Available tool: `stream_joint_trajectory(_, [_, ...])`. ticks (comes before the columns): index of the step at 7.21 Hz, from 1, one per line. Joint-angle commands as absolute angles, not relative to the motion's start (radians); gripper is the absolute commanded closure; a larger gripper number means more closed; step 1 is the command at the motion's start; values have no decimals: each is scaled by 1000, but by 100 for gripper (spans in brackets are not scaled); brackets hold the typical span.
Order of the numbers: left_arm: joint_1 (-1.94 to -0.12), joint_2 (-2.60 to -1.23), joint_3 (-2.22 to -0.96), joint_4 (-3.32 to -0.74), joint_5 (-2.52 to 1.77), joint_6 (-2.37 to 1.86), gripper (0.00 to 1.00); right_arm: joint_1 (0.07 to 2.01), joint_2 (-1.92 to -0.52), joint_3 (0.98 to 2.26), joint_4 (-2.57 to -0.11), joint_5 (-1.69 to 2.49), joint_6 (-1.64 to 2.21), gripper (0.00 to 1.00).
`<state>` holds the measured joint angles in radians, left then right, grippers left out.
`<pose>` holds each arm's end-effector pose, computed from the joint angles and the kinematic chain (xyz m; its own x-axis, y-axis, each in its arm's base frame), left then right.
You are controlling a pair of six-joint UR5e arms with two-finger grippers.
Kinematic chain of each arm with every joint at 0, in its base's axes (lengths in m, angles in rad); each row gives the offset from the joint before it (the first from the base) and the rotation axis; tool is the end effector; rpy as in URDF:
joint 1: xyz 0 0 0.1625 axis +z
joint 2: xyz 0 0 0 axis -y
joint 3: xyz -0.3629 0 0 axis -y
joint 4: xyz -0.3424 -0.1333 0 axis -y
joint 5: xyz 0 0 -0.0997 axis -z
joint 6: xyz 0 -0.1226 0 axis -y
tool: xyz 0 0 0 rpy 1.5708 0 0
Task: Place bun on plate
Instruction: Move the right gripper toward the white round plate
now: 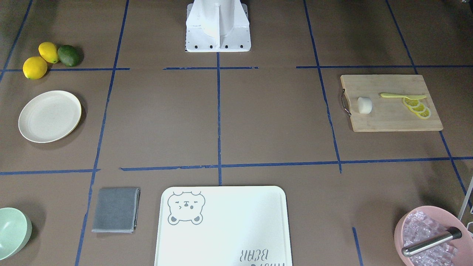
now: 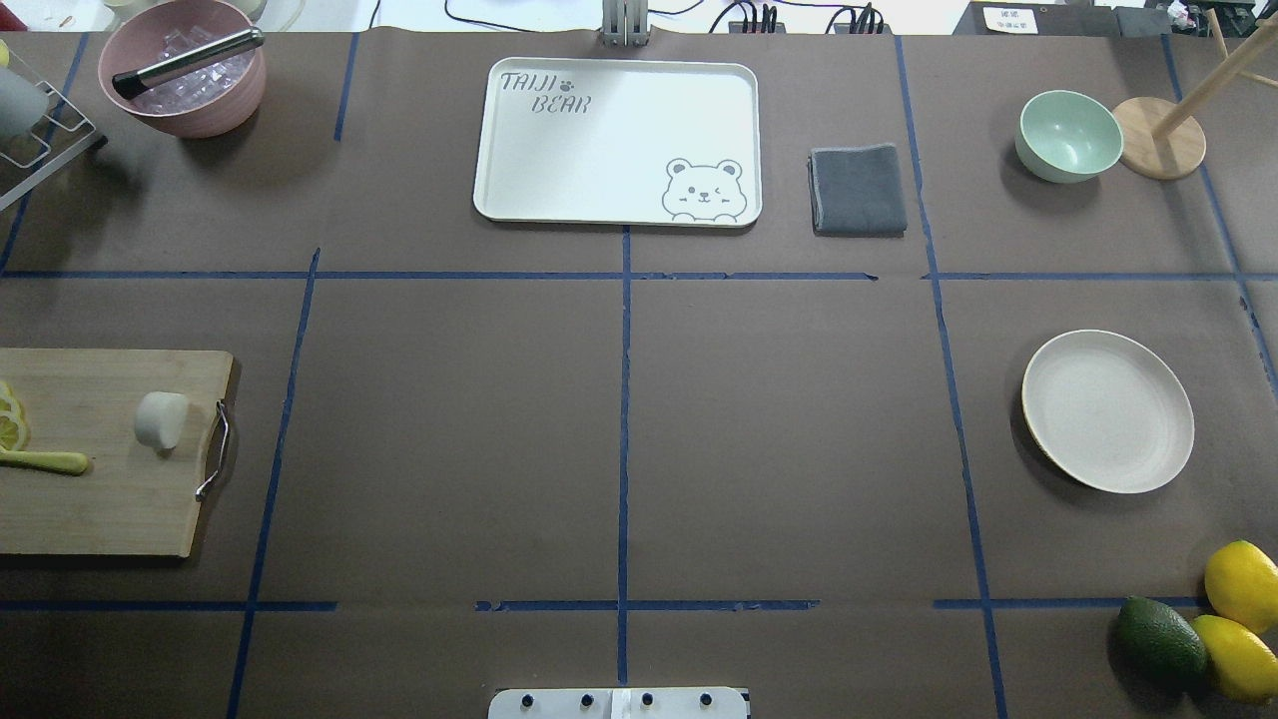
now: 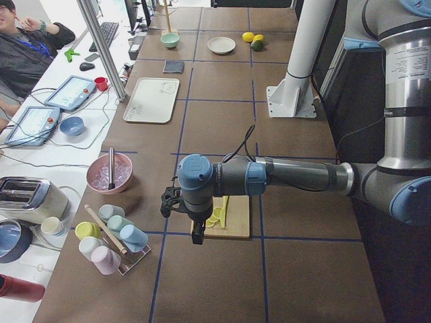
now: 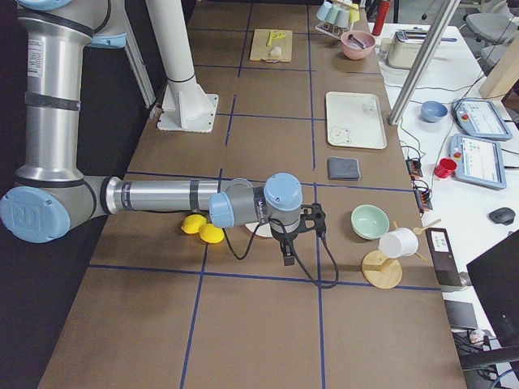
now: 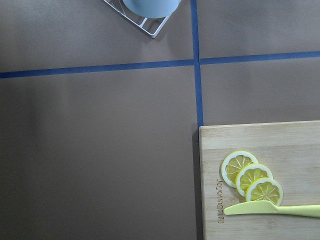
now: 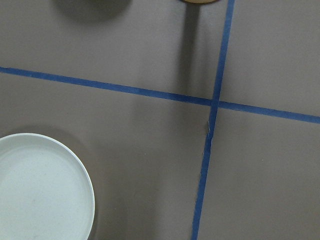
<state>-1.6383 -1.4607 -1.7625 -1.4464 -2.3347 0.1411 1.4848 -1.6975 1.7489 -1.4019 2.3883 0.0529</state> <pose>-0.0752 -0.3930 0.5880 0.7208 0.0627 -0.6903 -0.0343 0.9979 0.0548 0.0083 -0.4140 0.5650 0.6713 -0.1658 0.7224 0.0484 0.9824 0.1806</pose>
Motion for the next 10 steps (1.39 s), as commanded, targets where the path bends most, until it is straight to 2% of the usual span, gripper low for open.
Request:
stream_joint_trajectory(1, [-1638, -1462, -1763, -1459, -2335, 141, 0, 1358, -1698, 1845, -1387, 2385, 256, 0])
stream_joint_trajectory(3, [-1637, -1462, -1766, -1463, -2336, 141, 0, 1234, -1742, 1839, -1120, 2375, 545, 0])
stream_joint_trajectory(6, [-1637, -1462, -1764, -1465, -2356, 141, 0, 1214, -1763, 1634, -867, 2375, 564, 1])
stream_joint_trajectory(10, [-1637, -1463, -1764, -1463, -2356, 141, 0, 1132, -1761, 1600, -853, 2372, 566, 6])
